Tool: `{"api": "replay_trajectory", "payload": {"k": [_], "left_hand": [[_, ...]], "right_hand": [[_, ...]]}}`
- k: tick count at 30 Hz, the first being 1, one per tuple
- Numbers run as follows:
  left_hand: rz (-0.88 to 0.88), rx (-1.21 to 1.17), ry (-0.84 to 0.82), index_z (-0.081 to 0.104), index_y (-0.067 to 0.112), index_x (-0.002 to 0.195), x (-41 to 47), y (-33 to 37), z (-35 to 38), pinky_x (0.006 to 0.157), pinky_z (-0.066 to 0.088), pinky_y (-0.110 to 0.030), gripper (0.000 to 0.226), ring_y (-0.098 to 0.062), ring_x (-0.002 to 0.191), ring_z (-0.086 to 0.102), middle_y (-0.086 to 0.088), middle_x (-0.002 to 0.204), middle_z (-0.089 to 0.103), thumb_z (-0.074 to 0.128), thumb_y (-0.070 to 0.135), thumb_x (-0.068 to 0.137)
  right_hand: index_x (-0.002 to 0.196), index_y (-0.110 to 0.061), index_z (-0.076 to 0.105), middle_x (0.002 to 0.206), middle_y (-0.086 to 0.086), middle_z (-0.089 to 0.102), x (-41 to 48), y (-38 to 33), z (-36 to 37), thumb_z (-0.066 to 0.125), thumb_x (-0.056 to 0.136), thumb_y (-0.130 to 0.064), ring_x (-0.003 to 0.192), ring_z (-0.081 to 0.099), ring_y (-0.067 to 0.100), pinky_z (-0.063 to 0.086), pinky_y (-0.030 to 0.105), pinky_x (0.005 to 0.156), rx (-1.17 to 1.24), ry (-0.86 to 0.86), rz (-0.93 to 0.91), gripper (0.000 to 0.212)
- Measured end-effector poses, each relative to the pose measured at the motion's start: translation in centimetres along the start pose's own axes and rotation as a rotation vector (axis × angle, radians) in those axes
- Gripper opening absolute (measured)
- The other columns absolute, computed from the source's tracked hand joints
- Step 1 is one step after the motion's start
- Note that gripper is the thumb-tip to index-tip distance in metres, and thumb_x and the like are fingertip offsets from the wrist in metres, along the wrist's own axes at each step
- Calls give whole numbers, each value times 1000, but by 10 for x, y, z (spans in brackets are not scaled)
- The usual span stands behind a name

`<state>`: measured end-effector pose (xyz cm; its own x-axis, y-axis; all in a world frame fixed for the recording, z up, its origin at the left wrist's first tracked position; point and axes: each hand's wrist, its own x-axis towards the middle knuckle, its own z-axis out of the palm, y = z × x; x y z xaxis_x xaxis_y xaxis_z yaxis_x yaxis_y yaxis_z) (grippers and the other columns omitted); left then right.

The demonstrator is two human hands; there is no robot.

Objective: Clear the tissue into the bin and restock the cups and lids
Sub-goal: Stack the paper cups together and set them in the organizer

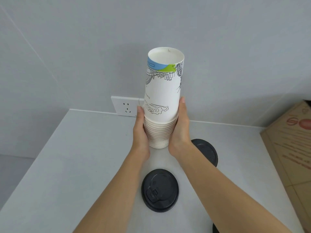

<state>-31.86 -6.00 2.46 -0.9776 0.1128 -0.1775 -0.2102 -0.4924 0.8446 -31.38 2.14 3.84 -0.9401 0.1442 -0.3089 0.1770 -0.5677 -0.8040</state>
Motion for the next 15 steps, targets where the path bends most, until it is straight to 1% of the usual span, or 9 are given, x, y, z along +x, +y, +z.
{"api": "replay_trajectory", "payload": {"k": [2,5,7,10,12,15], "left_hand": [[1,-16,-24,63,21,115,-4,4,4,98,45,-36,51,-16,111,62,-1,118,68,28,51,93],[12,-30,-61,63,19,117,-15,14,15,95,47,-37,48,-18,109,63,-4,118,68,31,48,94],[24,-28,-91,63,18,116,-24,24,24,94,48,-37,47,-19,108,64,-4,116,69,32,46,94],[51,-19,-152,63,18,117,-39,41,40,92,49,-37,47,-18,107,65,-3,115,70,31,46,95],[84,-7,-190,63,19,116,-50,54,50,93,48,-37,48,-18,108,64,-3,115,70,30,46,96],[123,5,-224,63,20,117,-67,73,65,100,45,-42,48,-19,110,63,-3,117,69,32,49,95]], "right_hand": [[124,-23,61,121,3,68,-4,-5,0,37,90,-63,111,64,20,43,41,104,0,-1,9,58],[119,-22,65,114,4,71,-18,-20,2,36,91,-61,104,67,20,47,40,98,0,-20,-15,57],[116,-21,67,110,4,73,-30,-33,4,35,92,-59,100,69,20,50,36,93,-2,-29,-53,55],[112,-21,68,107,3,73,-49,-53,9,36,93,-56,99,69,19,50,37,93,-24,-27,-138,51],[112,-23,68,108,1,73,-64,-66,13,37,93,-57,100,69,18,49,37,94,-48,-35,-191,50],[111,-26,68,108,-1,73,-86,-87,19,37,92,-59,100,69,16,48,38,96,-77,-38,-249,49]]}}
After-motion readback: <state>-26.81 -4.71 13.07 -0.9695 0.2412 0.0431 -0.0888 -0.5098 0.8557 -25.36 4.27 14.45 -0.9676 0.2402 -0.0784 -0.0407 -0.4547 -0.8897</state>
